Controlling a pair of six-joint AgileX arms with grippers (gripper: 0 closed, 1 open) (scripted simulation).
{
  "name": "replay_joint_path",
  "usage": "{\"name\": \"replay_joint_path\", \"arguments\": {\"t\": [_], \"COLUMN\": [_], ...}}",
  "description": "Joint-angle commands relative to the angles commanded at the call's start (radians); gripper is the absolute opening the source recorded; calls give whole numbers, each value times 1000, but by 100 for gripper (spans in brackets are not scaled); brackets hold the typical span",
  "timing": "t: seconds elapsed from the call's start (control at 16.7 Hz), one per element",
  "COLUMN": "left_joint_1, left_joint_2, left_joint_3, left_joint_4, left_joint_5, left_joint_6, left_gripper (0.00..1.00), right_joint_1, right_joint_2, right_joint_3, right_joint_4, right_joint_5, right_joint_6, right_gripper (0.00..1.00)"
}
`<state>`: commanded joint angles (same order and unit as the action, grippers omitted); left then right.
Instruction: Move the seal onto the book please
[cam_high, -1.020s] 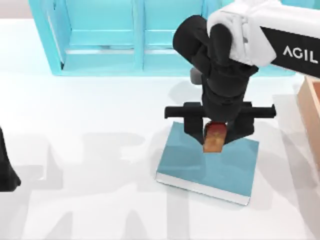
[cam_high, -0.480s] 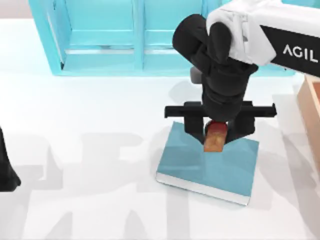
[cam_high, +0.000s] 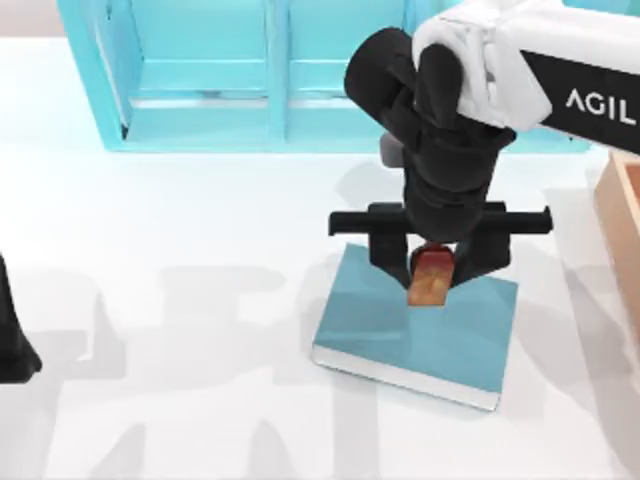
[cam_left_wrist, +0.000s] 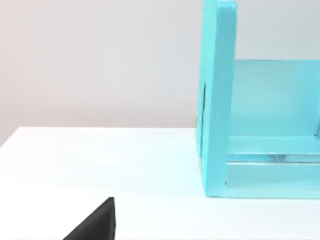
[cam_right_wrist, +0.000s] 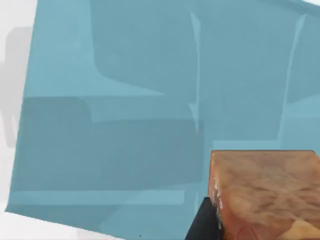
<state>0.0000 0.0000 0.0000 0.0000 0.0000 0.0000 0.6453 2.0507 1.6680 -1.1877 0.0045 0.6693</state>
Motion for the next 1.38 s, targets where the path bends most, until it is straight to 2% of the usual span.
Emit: {"name": "replay_joint_path", "arguments": {"t": [0.36,0.96,1.38], "left_joint_1": [0,0,0], "left_joint_2": [0,0,0], "left_joint_3": [0,0,0], "left_joint_4": [0,0,0], "left_joint_5": [0,0,0], "left_joint_6": [0,0,0], "left_gripper": [100,100,100], "right_joint_1": [0,-1,-2], "right_joint_2": [0,0,-11], "right_joint_3": [0,3,103], "right_joint_4": [0,-3,-114], "right_joint_5": [0,0,0], "right_joint_6": [0,0,-1], "right_gripper": [98,100,100]}}
